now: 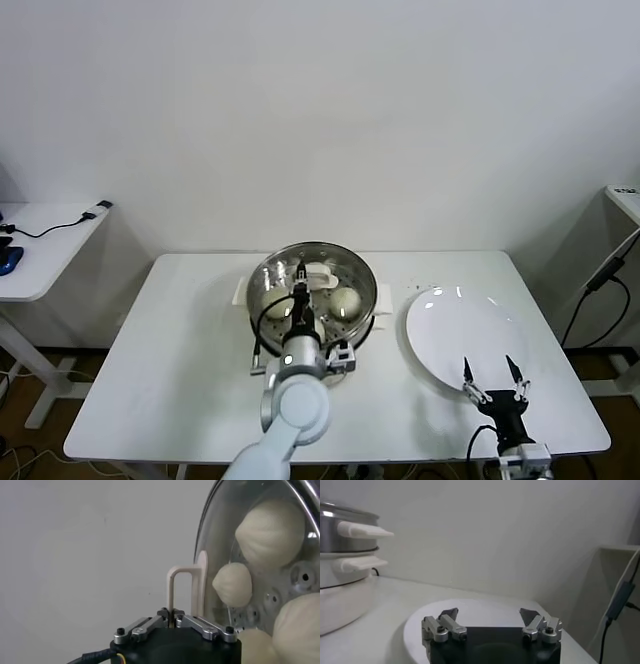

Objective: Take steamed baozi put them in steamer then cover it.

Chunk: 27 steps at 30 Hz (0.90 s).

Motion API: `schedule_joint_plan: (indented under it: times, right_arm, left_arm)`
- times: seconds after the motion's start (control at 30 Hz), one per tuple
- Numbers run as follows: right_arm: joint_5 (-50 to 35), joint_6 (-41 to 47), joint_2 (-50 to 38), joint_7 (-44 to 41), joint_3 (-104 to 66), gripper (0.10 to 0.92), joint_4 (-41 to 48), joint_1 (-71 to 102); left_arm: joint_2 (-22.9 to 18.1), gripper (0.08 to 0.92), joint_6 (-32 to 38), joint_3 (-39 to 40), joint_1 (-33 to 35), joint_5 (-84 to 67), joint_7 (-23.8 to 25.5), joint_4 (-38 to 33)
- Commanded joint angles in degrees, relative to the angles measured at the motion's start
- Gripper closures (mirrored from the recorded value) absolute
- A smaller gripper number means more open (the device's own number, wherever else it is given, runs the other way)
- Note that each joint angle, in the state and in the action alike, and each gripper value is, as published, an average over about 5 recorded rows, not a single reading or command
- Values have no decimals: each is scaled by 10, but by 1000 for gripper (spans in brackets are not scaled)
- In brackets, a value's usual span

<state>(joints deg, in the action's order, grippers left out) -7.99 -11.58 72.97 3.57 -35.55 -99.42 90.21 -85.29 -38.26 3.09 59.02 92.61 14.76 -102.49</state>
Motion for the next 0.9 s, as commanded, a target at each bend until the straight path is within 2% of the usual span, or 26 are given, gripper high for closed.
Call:
schedule_joint_plan:
  times: [0.03, 0.3, 0.47, 0.57, 0.67, 0.77, 0.9]
  right_arm:
    - [7, -6, -2, -2, 2, 203, -1, -1]
    - [10, 3, -7, -4, 4, 203, -13, 0]
    - [9, 9, -10, -6, 5, 203, -16, -1]
    - [3, 16, -10, -10, 6, 203, -16, -3]
    - [-17, 23, -10, -8, 8, 203, -20, -3]
    - [-39, 7, -13, -5, 14, 203, -27, 2]
    - [-65, -40, -27, -9, 24, 203, -28, 6]
  left_arm:
    - [2, 839, 3, 0, 4, 4, -2, -6]
    - [13, 618, 3, 22, 18, -44, 9, -76]
    - [46, 471, 10, 25, 44, -113, 6, -150]
    - [71, 385, 26, 9, 67, -176, -14, -187]
    - [105, 298, 78, -36, 97, -330, -65, -220]
    - [134, 222, 136, -116, 125, -572, -124, -242]
    - [133, 181, 231, -299, 162, -916, -166, -246]
